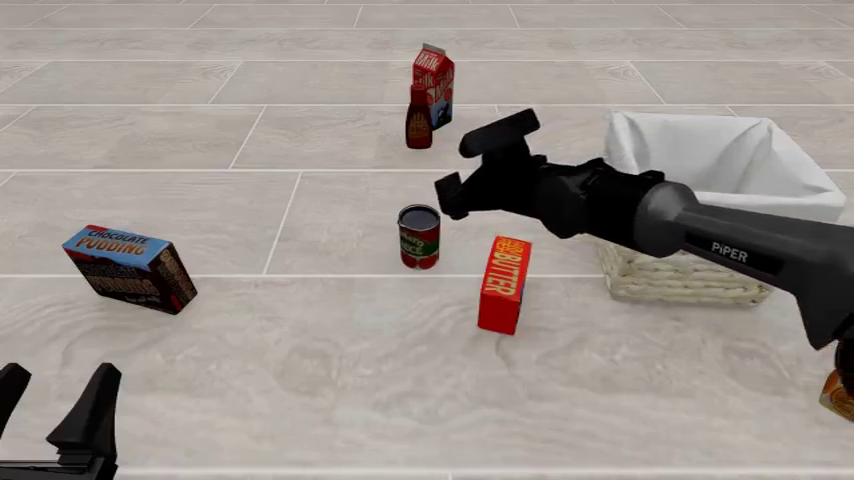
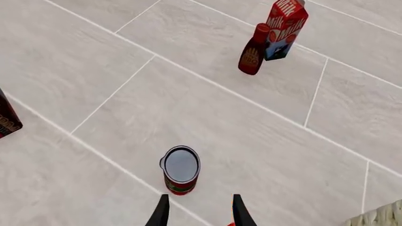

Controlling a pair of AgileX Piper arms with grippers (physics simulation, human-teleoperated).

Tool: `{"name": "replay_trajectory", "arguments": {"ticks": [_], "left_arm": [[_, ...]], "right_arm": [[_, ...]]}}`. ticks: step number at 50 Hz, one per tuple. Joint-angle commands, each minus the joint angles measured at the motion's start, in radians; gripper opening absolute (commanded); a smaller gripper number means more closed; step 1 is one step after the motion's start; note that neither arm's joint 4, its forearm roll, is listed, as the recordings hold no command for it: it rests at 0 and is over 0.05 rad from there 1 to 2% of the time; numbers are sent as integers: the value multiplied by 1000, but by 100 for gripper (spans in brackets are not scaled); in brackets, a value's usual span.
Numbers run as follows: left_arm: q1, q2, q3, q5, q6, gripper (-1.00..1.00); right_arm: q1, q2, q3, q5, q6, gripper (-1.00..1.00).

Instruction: Pick the tomato sauce and place it in the basket.

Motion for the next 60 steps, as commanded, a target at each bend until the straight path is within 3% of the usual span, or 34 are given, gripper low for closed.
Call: {"name": "replay_trajectory", "arguments": {"ticks": [1,60], "left_arm": [[0,0,0,0,0,100],[0,0,0,0,0,100]], "right_arm": [[6,35,-22,7,-3,100],[28,183,-86,6,-1,100]]}}
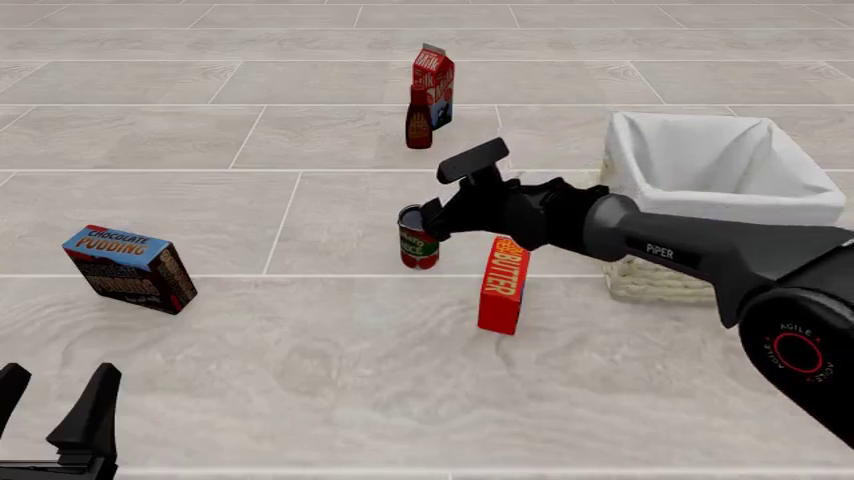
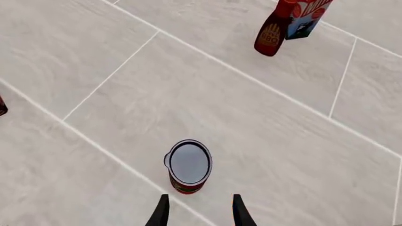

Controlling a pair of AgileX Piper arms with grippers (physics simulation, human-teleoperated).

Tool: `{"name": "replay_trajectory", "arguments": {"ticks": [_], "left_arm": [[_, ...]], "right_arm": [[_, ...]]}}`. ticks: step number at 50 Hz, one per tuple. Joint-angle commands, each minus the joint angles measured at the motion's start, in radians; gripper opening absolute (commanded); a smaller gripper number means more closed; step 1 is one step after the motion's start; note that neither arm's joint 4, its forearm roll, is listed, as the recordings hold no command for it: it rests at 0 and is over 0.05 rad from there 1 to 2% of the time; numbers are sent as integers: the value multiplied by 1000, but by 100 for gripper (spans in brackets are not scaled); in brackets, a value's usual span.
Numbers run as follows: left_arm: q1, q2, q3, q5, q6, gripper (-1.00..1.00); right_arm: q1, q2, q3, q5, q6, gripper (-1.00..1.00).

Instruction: Pick the tomato sauce and place it in the basket.

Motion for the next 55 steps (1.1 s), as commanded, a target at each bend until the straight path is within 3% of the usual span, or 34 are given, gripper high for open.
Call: {"name": "replay_trajectory", "arguments": {"ticks": [1,55], "left_arm": [[0,0,0,0,0,100],[0,0,0,0,0,100]], "right_arm": [[9,27,-6,-5,1,100],[28,115,-41,-42,35,100]]}}
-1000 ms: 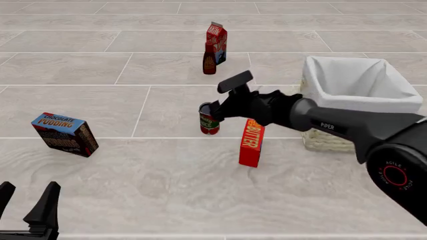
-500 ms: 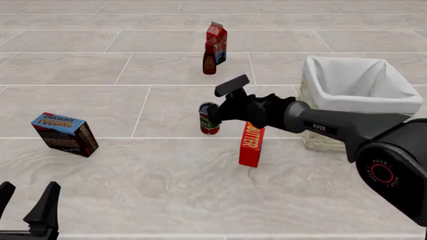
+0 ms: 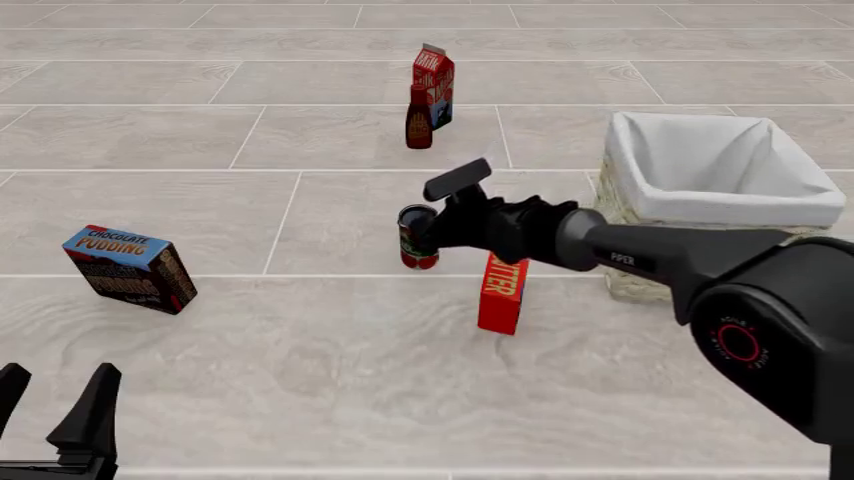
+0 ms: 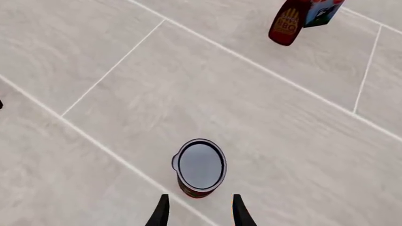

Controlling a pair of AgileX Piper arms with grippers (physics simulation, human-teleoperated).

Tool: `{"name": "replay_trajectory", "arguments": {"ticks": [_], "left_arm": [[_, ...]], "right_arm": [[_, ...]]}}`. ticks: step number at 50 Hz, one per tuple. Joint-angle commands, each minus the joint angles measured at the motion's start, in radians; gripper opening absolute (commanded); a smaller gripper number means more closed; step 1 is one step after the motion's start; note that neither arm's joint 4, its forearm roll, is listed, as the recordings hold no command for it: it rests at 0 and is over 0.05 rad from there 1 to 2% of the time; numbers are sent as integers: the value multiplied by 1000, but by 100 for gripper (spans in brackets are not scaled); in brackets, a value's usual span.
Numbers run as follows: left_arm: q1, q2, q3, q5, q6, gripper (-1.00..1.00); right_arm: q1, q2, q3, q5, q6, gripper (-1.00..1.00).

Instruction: Pick the tomato sauce and place it in the basket.

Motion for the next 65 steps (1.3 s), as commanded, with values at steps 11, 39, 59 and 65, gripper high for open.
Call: {"name": "replay_trajectory", "arguments": {"ticks": [11,39,59,65], "left_arm": [[0,0,0,0,0,100],[0,0,0,0,0,100],[0,0,0,0,0,100],[0,0,0,0,0,100]], "right_arm": [[9,32,-1,-21,27,100],[4,59,-4,-39,53,100],[-3,91,-32,-39,60,100],[1,101,-37,-41,65,100]]}}
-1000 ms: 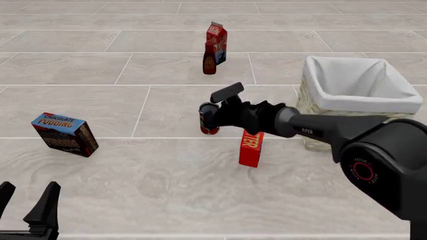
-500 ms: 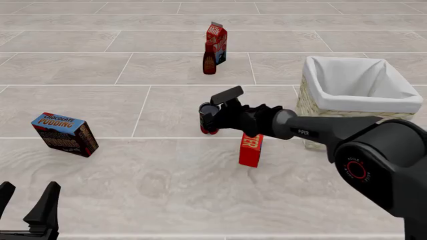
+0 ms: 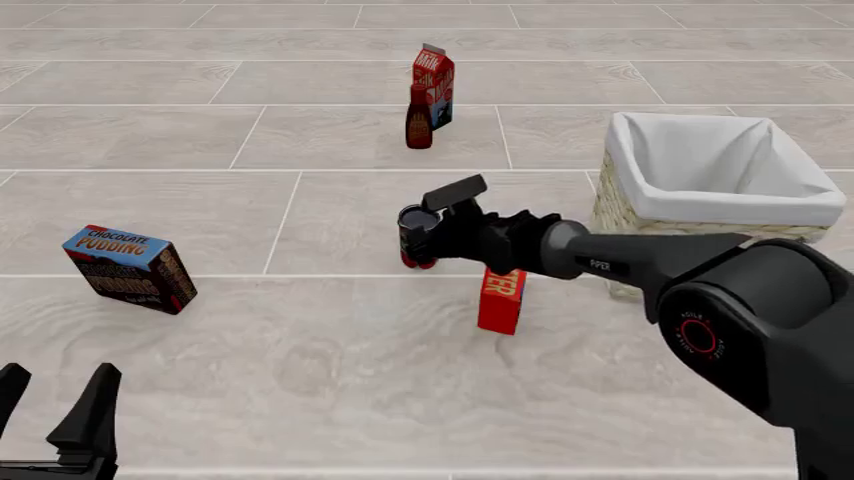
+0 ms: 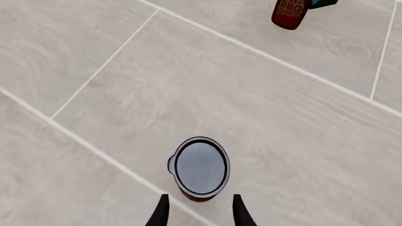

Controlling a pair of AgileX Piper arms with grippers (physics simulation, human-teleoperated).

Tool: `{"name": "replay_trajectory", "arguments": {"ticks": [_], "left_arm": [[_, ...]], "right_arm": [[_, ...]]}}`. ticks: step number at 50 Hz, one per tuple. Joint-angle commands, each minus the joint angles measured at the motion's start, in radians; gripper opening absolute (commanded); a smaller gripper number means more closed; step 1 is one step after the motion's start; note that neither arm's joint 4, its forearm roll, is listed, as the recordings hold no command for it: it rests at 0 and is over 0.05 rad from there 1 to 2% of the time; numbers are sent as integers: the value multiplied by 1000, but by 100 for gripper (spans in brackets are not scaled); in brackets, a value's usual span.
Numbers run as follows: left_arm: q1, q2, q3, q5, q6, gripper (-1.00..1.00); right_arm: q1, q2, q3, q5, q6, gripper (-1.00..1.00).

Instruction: Pick the tomato sauce and place it in the basket.

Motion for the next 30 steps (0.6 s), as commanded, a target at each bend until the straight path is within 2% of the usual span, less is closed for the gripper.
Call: {"name": "replay_trajectory", "arguments": {"ticks": [1,30], "left_arm": [[0,0,0,0,0,100],[0,0,0,0,0,100]], "right_arm": [[2,17,-9,-3,8,100],[4,43,-21,-9,21,100]]}}
